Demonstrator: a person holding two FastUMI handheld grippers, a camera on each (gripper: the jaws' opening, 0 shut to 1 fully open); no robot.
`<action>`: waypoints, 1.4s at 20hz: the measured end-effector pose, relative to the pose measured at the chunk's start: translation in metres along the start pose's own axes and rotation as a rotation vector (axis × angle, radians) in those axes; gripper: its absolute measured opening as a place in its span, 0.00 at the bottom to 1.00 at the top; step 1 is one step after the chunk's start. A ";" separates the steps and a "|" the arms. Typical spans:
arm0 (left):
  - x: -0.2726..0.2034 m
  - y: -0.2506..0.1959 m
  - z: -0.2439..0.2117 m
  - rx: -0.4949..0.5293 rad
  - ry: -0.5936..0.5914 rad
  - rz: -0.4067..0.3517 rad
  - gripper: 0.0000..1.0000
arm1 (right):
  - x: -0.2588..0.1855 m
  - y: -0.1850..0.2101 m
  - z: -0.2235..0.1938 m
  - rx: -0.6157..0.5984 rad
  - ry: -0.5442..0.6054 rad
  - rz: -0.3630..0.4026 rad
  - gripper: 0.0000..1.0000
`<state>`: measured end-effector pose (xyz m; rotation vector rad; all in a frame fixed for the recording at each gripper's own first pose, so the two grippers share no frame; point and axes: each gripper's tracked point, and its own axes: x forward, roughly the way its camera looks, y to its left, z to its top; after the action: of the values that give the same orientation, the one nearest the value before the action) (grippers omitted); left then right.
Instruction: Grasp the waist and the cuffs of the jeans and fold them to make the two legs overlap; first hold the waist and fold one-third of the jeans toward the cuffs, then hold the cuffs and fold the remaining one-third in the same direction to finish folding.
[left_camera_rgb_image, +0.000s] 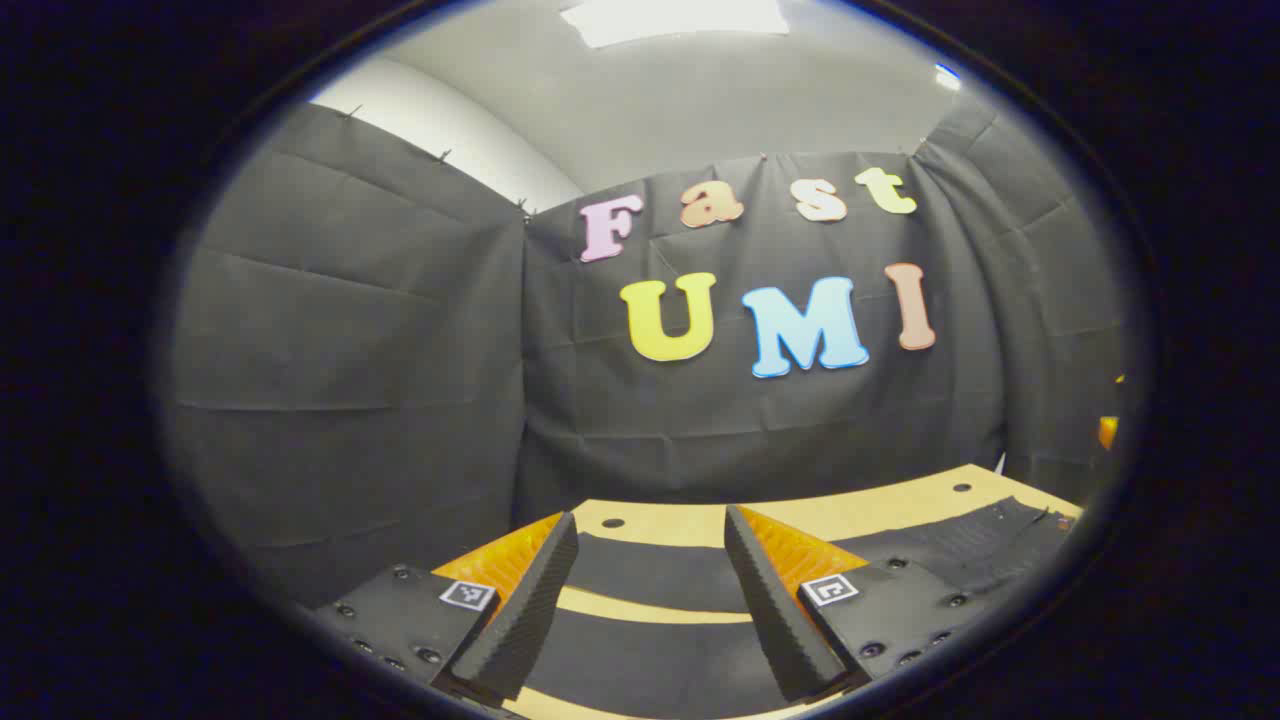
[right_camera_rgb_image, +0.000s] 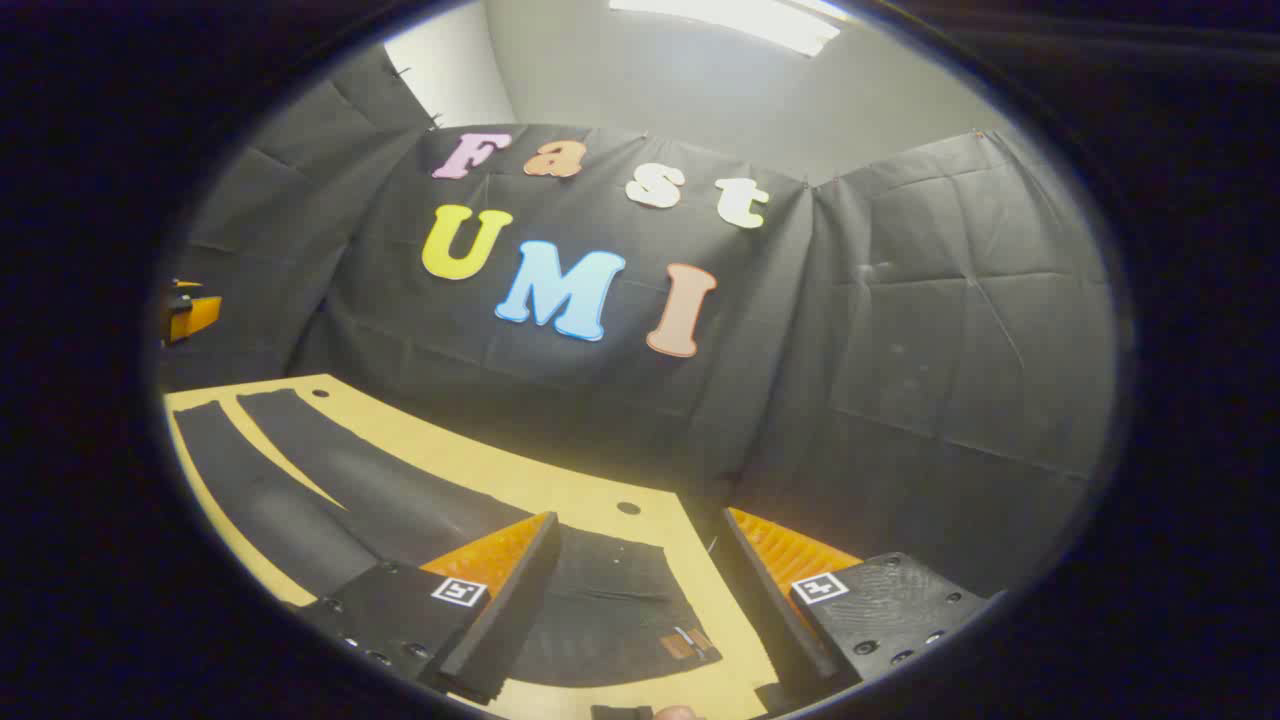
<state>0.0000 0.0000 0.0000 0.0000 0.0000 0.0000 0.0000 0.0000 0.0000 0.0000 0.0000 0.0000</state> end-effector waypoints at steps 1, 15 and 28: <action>0.006 0.000 0.005 -0.009 -0.030 0.003 0.95 | -0.004 0.007 0.010 -0.102 0.028 0.016 0.94; 0.001 0.025 -0.009 0.000 0.076 0.076 0.95 | 0.024 0.020 -0.016 0.228 0.209 -0.149 0.94; -0.016 0.088 -0.113 -0.459 0.452 0.302 0.95 | 0.036 0.029 -0.146 0.524 0.661 -0.162 0.95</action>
<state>-0.0161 0.0883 -0.1126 -0.4590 0.4516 0.3022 0.0363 0.0292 -0.1460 0.5240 0.6612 -0.1616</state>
